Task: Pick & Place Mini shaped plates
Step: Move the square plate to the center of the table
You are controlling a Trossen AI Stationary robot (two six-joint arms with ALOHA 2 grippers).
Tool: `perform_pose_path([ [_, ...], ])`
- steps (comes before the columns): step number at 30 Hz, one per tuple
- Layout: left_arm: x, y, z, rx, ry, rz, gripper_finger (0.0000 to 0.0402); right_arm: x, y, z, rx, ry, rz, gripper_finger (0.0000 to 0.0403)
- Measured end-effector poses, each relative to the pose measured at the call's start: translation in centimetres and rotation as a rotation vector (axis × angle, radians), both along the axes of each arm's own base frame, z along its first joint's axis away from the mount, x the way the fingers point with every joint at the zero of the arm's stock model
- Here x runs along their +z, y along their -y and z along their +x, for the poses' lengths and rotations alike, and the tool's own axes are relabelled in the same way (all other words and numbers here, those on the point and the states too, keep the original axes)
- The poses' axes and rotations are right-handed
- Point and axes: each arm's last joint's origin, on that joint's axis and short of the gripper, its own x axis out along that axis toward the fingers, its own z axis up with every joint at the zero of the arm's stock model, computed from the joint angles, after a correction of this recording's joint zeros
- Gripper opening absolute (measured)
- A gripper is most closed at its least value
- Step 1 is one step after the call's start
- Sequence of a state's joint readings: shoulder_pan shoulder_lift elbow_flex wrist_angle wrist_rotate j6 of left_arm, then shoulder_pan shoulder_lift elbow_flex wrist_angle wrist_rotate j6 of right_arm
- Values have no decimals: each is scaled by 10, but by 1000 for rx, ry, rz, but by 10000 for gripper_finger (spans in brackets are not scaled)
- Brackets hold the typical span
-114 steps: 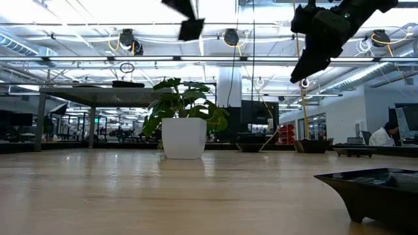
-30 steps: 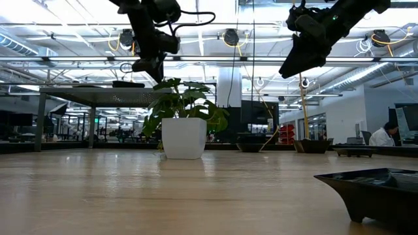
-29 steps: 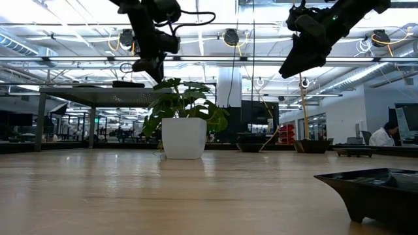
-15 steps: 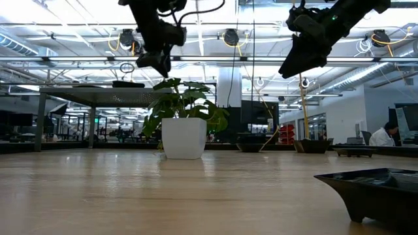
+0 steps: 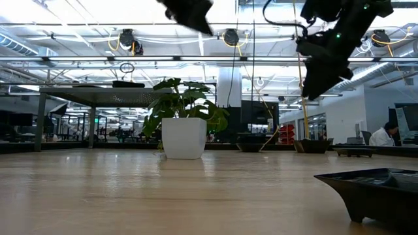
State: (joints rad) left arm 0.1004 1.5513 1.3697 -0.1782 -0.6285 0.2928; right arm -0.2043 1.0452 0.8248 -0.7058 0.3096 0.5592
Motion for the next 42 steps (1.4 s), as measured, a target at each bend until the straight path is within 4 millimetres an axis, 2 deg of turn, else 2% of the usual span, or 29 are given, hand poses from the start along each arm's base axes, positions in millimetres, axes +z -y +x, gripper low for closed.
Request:
perform_pose_path([
  [7,32,25,9,-63,398,-31,152,-13,-1,-3,16,-144,63,164],
  [13,44,37,9,-84,611,-133,152,-26,-3,-7,-30,-295,134,164],
  [19,44,45,9,-98,660,-206,152,-39,-2,-4,-142,-372,186,164],
  [30,44,65,9,-157,632,-192,152,-71,12,9,-345,-498,192,164],
  [42,56,72,-3,-192,579,-94,152,-94,21,25,-393,-487,203,164],
])
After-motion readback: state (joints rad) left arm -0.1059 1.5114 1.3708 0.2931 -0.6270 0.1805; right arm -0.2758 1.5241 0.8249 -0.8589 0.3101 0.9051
